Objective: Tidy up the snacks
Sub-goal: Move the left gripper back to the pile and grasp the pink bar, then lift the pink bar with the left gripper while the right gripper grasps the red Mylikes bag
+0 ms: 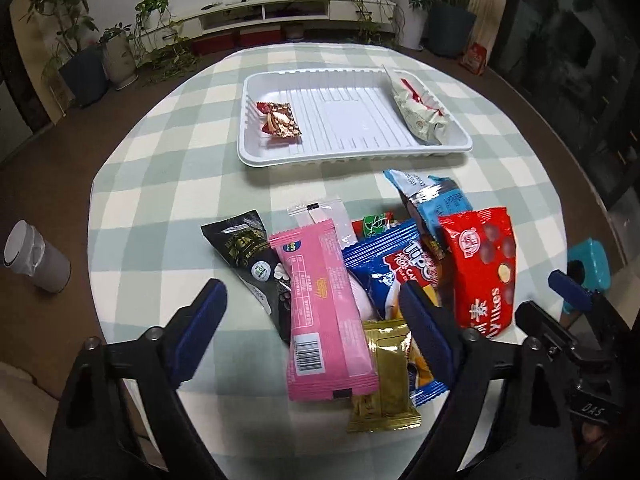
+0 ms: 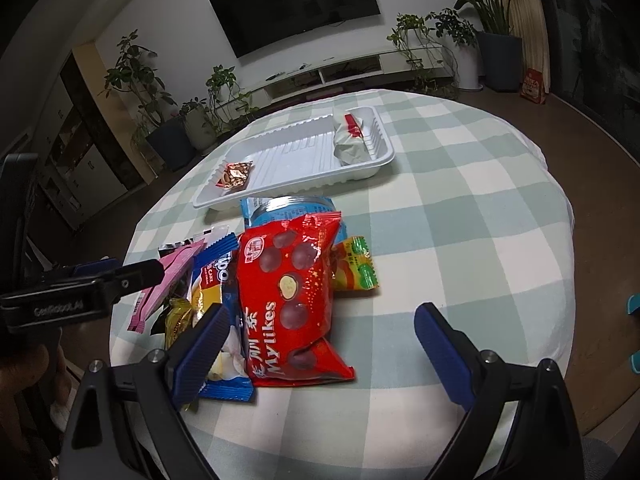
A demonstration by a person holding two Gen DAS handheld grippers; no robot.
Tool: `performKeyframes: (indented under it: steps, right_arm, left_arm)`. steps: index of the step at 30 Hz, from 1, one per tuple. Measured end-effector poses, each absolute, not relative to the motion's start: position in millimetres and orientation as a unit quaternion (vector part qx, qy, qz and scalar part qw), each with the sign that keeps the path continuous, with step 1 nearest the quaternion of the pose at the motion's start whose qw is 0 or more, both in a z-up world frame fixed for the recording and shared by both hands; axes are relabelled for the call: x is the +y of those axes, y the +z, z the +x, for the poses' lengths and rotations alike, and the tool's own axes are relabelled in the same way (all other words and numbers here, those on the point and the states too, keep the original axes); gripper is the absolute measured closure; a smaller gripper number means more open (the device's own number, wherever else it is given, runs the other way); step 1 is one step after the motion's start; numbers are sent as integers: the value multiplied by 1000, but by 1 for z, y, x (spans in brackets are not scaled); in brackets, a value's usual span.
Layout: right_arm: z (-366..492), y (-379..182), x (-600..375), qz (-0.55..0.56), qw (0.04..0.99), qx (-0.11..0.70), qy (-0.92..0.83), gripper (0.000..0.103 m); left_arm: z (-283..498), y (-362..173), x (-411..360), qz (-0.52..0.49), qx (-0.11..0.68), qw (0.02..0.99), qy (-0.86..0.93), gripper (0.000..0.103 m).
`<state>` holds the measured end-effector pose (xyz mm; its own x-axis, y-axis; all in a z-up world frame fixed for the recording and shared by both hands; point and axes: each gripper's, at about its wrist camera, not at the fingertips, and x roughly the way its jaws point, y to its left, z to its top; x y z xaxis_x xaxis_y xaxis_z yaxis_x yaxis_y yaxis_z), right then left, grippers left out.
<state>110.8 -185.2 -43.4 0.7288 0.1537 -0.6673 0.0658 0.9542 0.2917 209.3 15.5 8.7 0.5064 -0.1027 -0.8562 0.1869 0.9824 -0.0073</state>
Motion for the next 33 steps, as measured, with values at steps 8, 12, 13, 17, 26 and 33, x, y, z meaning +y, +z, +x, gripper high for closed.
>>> performKeyframes:
  steps: [8, 12, 13, 17, 26, 33]
  right_arm:
    - [113, -44, -184, 155, 915, 371, 30, 7]
    - [113, -45, -183, 152, 915, 373, 29, 8]
    - [113, -45, -183, 152, 915, 374, 29, 8]
    - [113, -45, -183, 151, 915, 373, 27, 9]
    - [114, -48, -181, 143, 915, 377, 25, 13]
    - [114, -49, -182, 141, 914, 379, 24, 14]
  left_arm:
    - [217, -14, 18, 56, 513, 853, -85, 22]
    - [222, -21, 16, 60, 521, 846, -96, 45]
    - [223, -24, 16, 59, 525, 844, -99, 45]
    - [224, -28, 19, 49, 526, 842, -108, 58]
    - [225, -31, 23, 42, 531, 837, -124, 70]
    - [222, -26, 28, 24, 524, 840, -137, 78]
